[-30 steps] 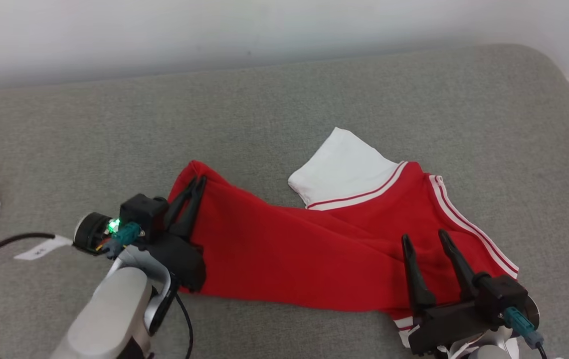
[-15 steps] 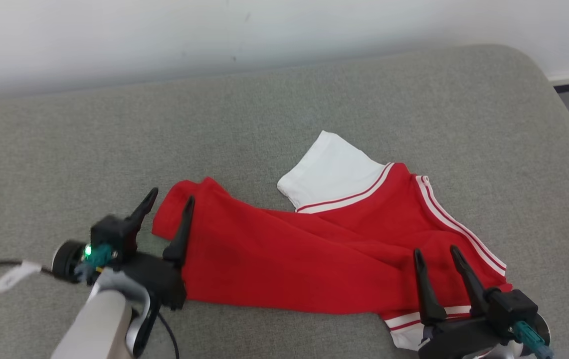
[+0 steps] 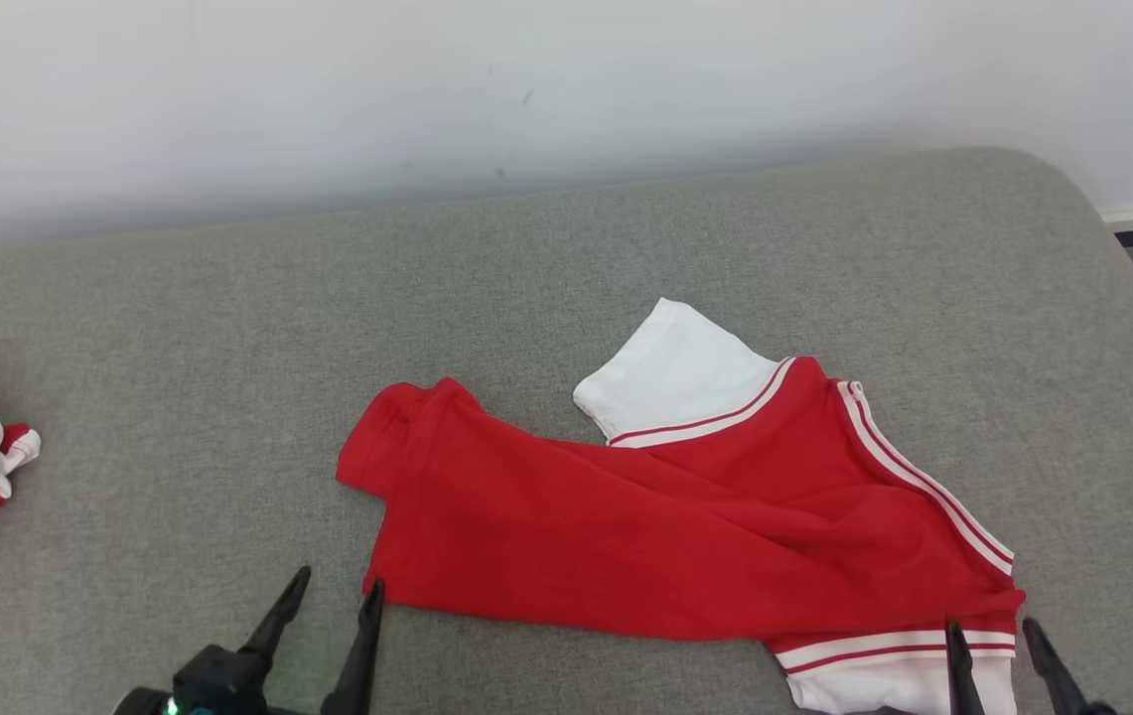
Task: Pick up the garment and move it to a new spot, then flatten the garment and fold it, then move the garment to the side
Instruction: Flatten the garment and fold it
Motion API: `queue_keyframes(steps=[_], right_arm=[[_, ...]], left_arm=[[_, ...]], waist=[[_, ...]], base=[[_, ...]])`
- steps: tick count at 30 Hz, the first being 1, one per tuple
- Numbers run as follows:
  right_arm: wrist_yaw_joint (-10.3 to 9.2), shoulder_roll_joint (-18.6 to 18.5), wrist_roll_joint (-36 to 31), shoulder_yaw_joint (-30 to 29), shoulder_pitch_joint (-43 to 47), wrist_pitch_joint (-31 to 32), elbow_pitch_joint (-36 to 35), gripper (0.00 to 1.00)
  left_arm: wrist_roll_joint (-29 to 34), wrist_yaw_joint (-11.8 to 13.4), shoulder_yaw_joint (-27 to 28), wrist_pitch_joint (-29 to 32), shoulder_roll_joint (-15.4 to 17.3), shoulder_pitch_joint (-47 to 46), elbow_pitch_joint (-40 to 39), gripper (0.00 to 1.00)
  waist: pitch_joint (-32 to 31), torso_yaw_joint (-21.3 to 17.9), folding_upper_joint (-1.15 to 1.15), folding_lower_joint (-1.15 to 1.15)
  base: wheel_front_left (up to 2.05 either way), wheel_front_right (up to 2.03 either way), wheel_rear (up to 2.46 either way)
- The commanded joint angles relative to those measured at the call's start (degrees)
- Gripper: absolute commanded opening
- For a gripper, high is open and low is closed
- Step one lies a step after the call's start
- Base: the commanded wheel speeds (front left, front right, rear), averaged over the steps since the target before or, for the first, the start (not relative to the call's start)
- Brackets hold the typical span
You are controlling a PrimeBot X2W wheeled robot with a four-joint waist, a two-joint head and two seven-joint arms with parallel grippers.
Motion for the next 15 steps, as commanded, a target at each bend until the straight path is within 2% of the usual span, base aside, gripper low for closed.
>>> queue_keyframes(steps=[1,6,15], right_arm=[[-0.13,-0.09,-0.06,-0.11,1.04,-0.01,-0.23,1.00],[-0.13,0.43,0.61,0.70,3.13,-0.01,2.01,1.00],[-0.13,0.48,0.88,0.22,1.39,-0.01,7.65,1.00]], left_arm=[[0.61,0.13,0.09,-0.18,-0.62,0.97,-0.40,1.00],[1.42,0.13,0.27,-0.18,-1.03,1.40,-0.60,1.00],[1.55,0.13,-1.32,-0.18,-0.29,-0.63,1.66,1.00]], waist=[[0.19,-0.11,0.00,0.01],[1.52,-0.78,0.00,0.01],[2.04,-1.38,0.00,0.01]], base=[[0.00,0.00,0.00],[0.00,0.00,0.00],[0.00,0.00,0.00]])
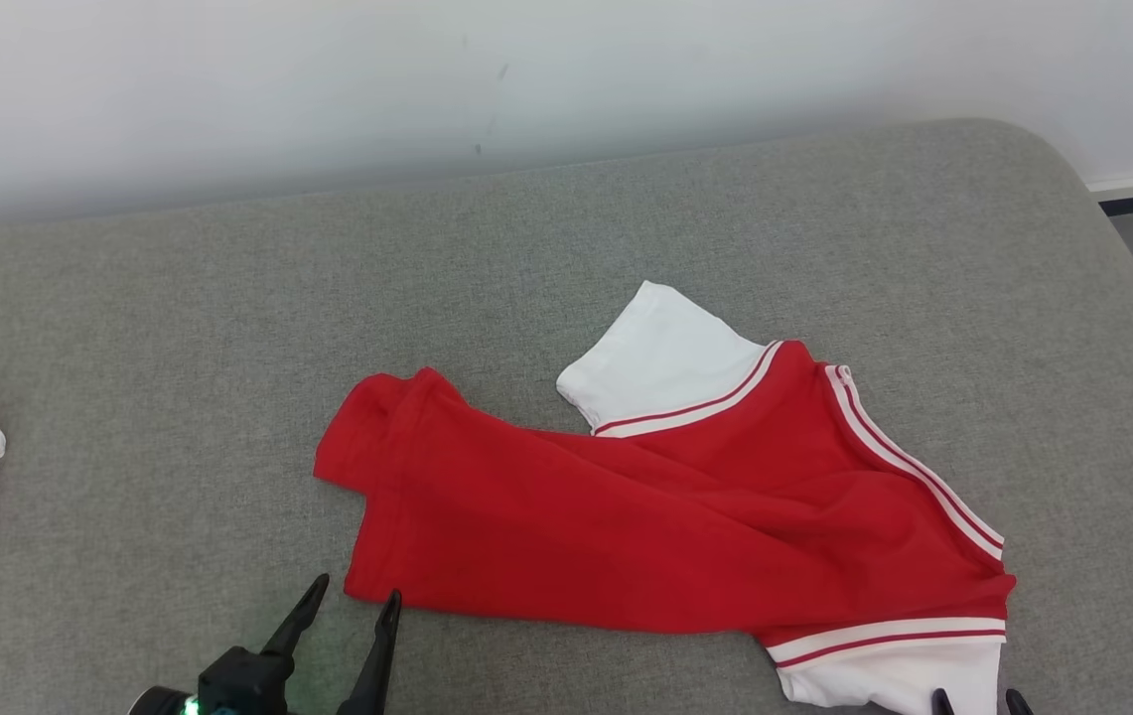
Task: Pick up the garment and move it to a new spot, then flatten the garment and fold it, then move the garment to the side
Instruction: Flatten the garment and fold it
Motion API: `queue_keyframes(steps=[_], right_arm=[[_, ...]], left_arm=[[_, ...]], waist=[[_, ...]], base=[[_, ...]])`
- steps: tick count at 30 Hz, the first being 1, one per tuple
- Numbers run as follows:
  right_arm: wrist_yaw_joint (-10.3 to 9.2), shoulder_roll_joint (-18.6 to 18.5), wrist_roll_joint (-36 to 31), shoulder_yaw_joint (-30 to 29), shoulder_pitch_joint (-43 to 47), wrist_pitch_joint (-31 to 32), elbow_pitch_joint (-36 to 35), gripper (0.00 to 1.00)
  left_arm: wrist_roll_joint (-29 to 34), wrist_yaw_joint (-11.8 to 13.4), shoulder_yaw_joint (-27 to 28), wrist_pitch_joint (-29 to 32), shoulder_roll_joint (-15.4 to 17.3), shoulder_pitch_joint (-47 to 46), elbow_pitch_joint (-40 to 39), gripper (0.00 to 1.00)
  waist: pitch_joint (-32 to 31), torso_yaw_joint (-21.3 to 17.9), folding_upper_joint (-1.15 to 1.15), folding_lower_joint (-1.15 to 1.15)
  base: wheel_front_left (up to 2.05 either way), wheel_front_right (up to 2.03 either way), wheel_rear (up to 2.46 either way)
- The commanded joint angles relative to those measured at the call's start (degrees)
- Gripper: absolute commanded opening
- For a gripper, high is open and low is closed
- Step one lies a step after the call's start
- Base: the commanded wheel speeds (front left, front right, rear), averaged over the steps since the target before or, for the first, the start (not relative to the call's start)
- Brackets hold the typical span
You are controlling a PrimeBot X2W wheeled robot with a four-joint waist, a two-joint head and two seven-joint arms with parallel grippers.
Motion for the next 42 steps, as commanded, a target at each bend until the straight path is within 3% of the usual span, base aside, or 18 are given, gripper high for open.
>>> queue_keyframes(steps=[1,17,25,26,27,28,29,42], right_arm=[[-0.13,-0.07,0.32,-0.01,-0.80,-0.02,0.19,1.00],[-0.14,-0.40,3.42,2.66,-2.59,-0.02,5.25,1.00],[-0.14,0.11,5.53,4.21,-4.80,-0.03,8.56,1.00],[-0.14,0.09,6.10,4.70,-5.14,-0.01,9.43,0.60],[-0.14,0.06,6.83,5.06,-5.68,-0.02,9.82,0.12],[-0.14,0.06,6.83,5.06,-5.68,-0.02,9.82,0.12],[-0.14,-0.30,7.21,5.27,-6.14,-0.02,10.04,0.00],[-0.14,-4.38,10.64,7.71,-10.66,1.64,1.14,0.00]], left_arm=[[-0.22,0.13,-0.15,-0.18,0.35,-0.71,0.55,1.00],[-2.85,0.13,-3.31,-0.18,0.72,-7.05,8.63,1.00],[-1.36,0.24,3.35,-0.18,-0.45,-3.64,2.08,1.00],[-0.58,0.43,4.63,-0.19,-0.97,-2.72,0.28,1.00],[-0.03,0.41,5.88,-0.18,-1.48,-1.76,-1.16,1.00],[-0.03,0.41,5.88,-0.18,-1.48,-1.76,-1.16,1.00],[0.46,0.29,6.74,-0.18,-1.98,-0.76,-2.39,1.00],[4.82,0.11,12.56,-0.18,-7.19,5.69,-7.69,1.00]], waist=[[-0.11,0.02,0.00,0.00],[-0.13,-0.91,0.00,0.00],[-0.36,-1.69,0.00,0.00],[-0.48,-1.56,0.00,0.00],[-0.60,-1.38,0.00,0.00],[-0.60,-1.38,0.00,0.00],[-0.76,-1.12,0.00,0.00],[-3.35,2.10,0.00,0.00]], base=[[0.00,0.00,0.00],[0.00,0.00,0.00],[0.00,0.00,0.00],[0.00,0.00,0.00],[0.00,0.00,0.00],[0.00,0.00,0.00],[0.00,0.00,0.00],[0.00,0.00,0.00]])
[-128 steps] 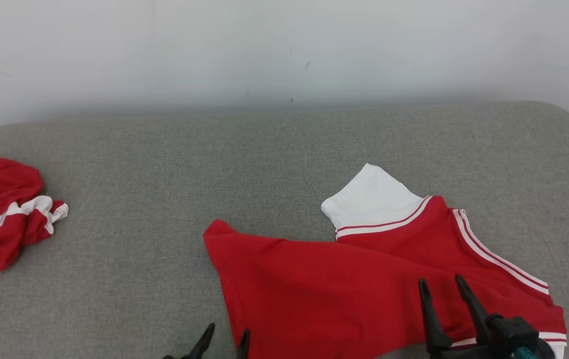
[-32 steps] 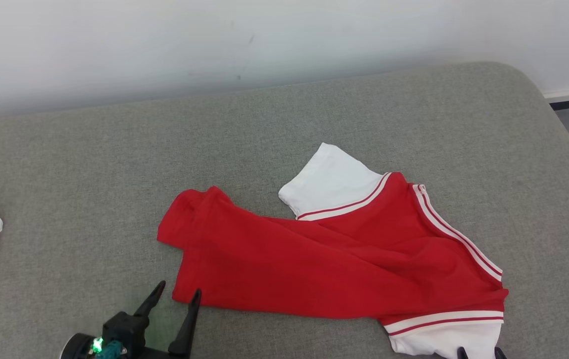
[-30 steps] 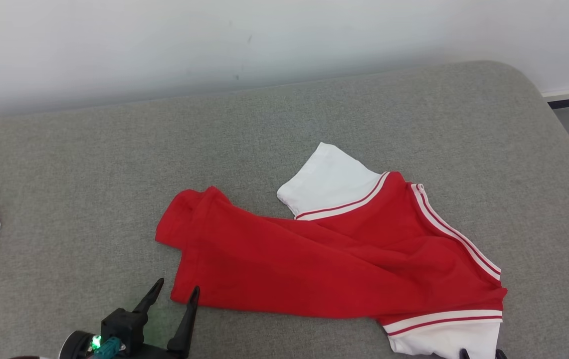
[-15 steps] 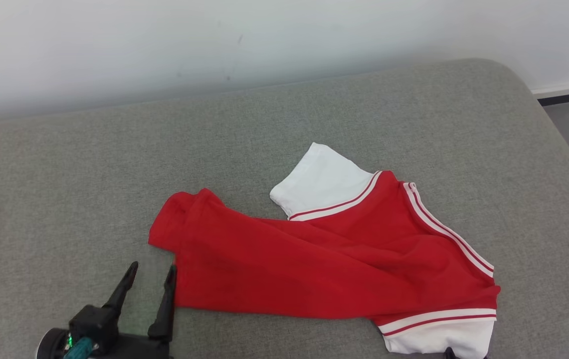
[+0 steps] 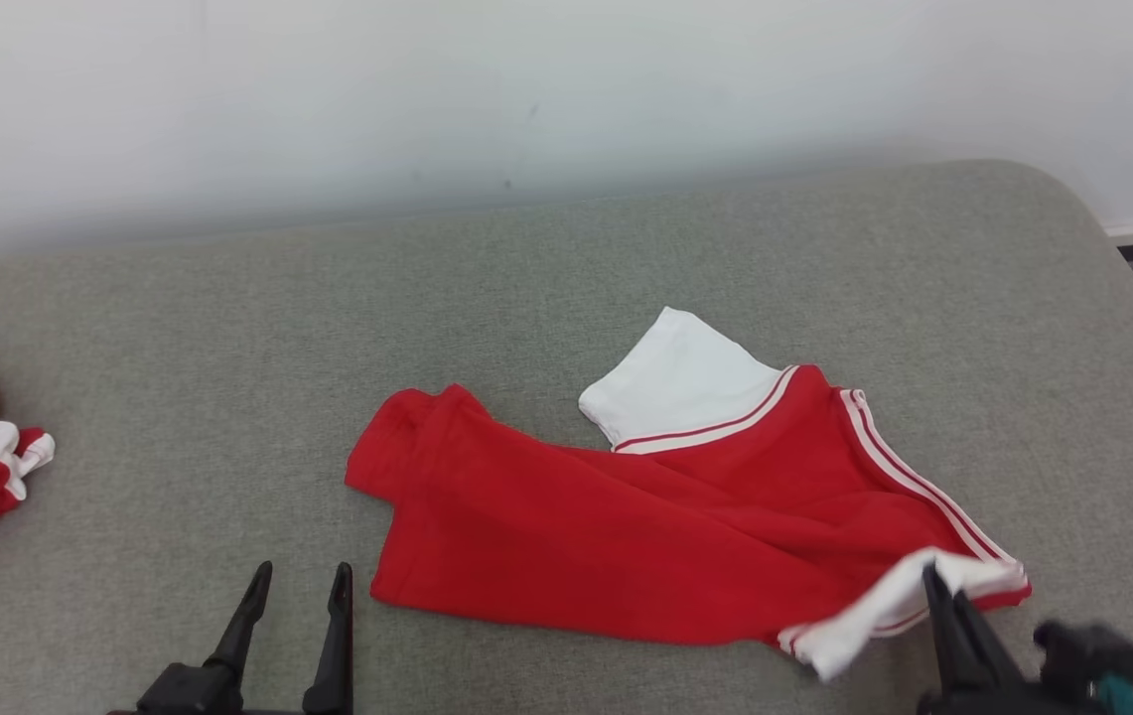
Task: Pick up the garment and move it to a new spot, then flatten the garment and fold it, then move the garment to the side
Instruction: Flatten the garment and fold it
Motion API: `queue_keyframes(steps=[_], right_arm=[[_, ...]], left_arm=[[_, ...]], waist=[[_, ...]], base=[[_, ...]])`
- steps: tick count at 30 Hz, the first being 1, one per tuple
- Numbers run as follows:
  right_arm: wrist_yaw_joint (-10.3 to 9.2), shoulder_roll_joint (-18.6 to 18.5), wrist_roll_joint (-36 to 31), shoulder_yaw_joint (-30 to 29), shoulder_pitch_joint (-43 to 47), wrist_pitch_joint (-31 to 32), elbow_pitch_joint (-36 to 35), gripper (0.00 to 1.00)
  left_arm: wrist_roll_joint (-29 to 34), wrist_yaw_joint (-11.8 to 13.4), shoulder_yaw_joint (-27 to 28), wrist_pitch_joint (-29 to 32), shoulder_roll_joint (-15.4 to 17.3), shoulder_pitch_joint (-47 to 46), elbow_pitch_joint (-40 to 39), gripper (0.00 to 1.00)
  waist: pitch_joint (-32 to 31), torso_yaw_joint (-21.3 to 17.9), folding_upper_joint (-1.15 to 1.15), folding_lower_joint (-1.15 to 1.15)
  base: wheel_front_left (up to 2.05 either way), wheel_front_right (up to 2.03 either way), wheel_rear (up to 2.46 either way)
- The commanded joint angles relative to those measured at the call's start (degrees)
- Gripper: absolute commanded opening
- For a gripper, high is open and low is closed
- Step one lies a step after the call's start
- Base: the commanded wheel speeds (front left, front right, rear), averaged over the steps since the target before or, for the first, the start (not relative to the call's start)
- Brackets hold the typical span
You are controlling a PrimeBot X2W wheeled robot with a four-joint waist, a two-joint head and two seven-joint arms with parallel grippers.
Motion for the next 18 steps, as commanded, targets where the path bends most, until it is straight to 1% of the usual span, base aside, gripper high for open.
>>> queue_keyframes(steps=[1,4,7,9,12,13,14,15,16,18], right_arm=[[-0.14,-0.94,1.64,0.43,-2.71,1.29,-0.15,0.00],[-0.14,-2.44,3.84,1.35,-7.40,4.00,1.18,0.00],[-0.14,-2.89,5.66,2.20,-12.16,6.20,4.68,0.00],[-0.14,-3.36,5.46,3.13,-15.36,7.12,8.23,0.00],[-0.14,-3.19,5.02,4.42,-19.55,6.49,13.77,0.00],[-0.14,-3.20,4.58,4.87,-20.61,6.38,16.09,0.03],[-0.14,-3.00,4.58,5.15,-21.58,5.94,18.15,0.29],[-0.14,-2.98,4.33,5.41,-22.38,5.66,20.20,0.68],[-0.14,-2.98,3.93,5.93,-23.29,4.92,21.78,1.00],[-0.14,-2.57,4.31,6.42,-24.22,3.18,24.15,1.00]], left_arm=[[0.45,-0.05,0.13,-0.18,-0.46,0.81,0.09,1.00],[0.39,-0.07,-0.58,-0.18,-0.84,0.84,0.52,1.00],[-0.11,-0.08,-1.52,-0.18,-0.99,0.54,1.09,1.00],[-0.39,-0.08,-2.26,-0.18,-0.94,0.08,1.48,1.00],[-0.83,-0.03,-3.13,-0.18,-0.95,-0.73,2.26,1.00],[-1.02,-0.02,-3.44,-0.18,-0.92,-0.93,2.57,1.00],[-1.15,-0.02,-3.62,-0.18,-0.85,-1.06,2.80,1.00],[-1.40,-0.02,-3.92,-0.18,-0.82,-1.22,3.01,1.00],[-1.64,-0.02,-4.14,-0.19,-0.79,-1.36,3.16,1.00],[-1.92,-0.03,-4.30,-0.18,-0.63,-1.35,3.45,1.00]], waist=[[-0.60,0.66,0.00,0.00],[-0.87,1.24,0.00,0.00],[-1.17,1.93,0.00,0.00],[-1.29,2.47,0.00,0.00],[-1.43,3.23,0.00,0.00],[-1.50,3.51,0.00,0.00],[-1.58,3.71,0.00,0.00],[-1.70,4.01,0.00,0.00],[-1.79,4.26,0.00,0.00],[-2.06,4.48,0.00,0.00]], base=[[0.00,0.00,0.00],[0.00,0.00,0.00],[0.00,0.00,0.00],[0.00,0.00,0.00],[0.00,0.00,0.00],[0.00,0.00,0.00],[0.00,0.00,0.00],[0.00,0.00,0.00],[0.00,0.00,0.00],[0.00,0.00,0.00]])
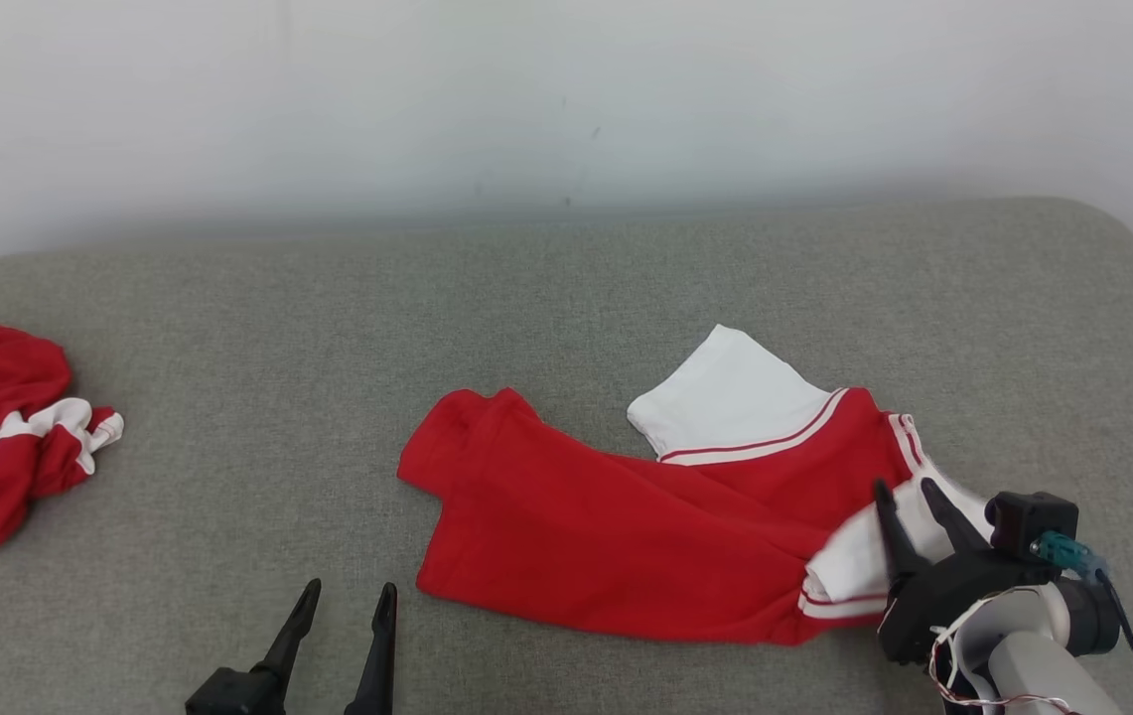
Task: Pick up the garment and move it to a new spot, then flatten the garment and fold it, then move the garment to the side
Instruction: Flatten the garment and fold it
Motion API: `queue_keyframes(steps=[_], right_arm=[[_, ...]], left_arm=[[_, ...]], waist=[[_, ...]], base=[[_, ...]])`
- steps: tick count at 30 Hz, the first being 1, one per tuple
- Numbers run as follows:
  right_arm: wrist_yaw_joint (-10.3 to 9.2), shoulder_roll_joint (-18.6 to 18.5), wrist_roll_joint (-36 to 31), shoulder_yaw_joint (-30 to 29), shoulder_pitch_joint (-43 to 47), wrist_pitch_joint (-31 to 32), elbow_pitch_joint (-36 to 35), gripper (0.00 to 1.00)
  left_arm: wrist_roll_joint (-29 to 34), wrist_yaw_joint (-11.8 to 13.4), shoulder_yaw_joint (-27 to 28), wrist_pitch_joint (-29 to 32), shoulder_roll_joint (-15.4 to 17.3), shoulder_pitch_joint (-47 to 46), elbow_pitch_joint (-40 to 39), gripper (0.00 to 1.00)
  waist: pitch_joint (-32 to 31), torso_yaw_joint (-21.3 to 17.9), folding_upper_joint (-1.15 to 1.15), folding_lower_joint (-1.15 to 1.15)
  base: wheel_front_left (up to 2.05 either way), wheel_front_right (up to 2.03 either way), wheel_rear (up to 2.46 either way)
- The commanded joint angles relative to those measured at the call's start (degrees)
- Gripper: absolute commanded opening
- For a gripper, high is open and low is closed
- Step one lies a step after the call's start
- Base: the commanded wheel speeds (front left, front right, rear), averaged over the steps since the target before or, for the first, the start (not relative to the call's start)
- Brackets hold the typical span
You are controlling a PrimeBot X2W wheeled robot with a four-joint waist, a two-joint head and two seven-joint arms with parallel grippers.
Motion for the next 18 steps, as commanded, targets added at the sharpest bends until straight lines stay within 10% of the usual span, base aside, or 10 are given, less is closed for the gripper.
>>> queue_keyframes(steps=[1,18], right_arm=[[-0.14,0.25,0.49,0.51,-0.74,-1.55,1.23,1.00],[-0.14,-3.96,2.99,-2.49,9.57,-5.39,-8.12,1.00]], left_arm=[[-0.70,0.08,-0.05,-0.18,0.15,-0.61,0.13,1.00],[-0.60,0.08,-1.33,-0.18,1.78,-0.66,-0.23,1.00]], waist=[[-0.45,0.29,0.00,0.00],[0.50,-2.20,0.00,0.00]], base=[[0.00,0.00,0.00],[0.00,0.00,0.00]])
